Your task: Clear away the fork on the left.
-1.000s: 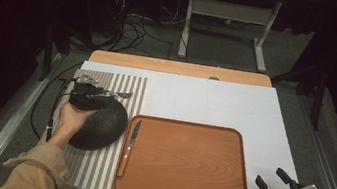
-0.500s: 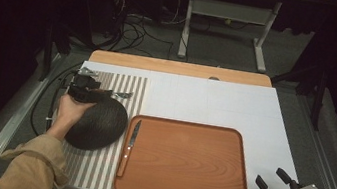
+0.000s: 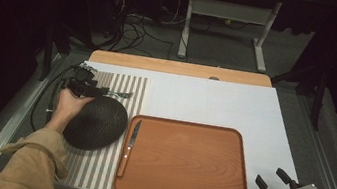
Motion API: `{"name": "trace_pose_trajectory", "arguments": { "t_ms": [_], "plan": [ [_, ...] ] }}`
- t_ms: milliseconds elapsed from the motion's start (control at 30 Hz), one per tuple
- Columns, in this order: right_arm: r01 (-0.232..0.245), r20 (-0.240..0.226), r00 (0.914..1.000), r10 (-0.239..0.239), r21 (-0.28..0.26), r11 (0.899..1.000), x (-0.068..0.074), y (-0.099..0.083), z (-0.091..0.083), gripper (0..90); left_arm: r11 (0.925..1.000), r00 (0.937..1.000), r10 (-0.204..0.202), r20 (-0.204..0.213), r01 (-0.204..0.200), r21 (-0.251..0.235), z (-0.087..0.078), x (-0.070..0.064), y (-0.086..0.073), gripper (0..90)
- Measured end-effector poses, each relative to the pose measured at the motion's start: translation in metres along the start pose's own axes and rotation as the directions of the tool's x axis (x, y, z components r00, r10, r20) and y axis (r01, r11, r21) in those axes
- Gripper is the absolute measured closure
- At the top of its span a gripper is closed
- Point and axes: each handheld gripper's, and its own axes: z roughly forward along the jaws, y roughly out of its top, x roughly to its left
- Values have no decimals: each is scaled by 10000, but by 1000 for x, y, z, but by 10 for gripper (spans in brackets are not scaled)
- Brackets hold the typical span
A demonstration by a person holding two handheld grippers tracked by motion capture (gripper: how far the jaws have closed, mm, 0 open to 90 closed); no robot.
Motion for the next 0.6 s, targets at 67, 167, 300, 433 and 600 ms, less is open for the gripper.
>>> {"name": "trace_pose_trajectory", "arguments": {
  "t_ms": [67, 167, 300, 433, 600],
  "plan": [
    [2, -1, 10000, -2, 3, 10000, 0, 0, 0, 246, 9998, 9999, 71, -84, -70, 164, 2, 2, 2, 366],
    [-21, 40, 10000, 21, -3, 10000, 0, 0, 0, 246, 9997, 10000, -93, -9, 93, 243, 5, 7, 3, 366],
    [-11, 52, 10000, 11, 27, 10000, 0, 0, 0, 245, 9989, 9995, -306, 19, 306, 368, 9, 13, 2, 367],
    [-43, 82, 10000, 42, 62, 10000, 0, 0, 1, 246, 9944, 9986, -527, -64, 530, 919, 13, 22, 7, 367],
    [-55, 140, 9999, 54, 104, 9999, 1, 0, 2, 246, 9922, 9982, -585, -120, 594, 1093, 19, 29, 12, 366]
  ]
}}
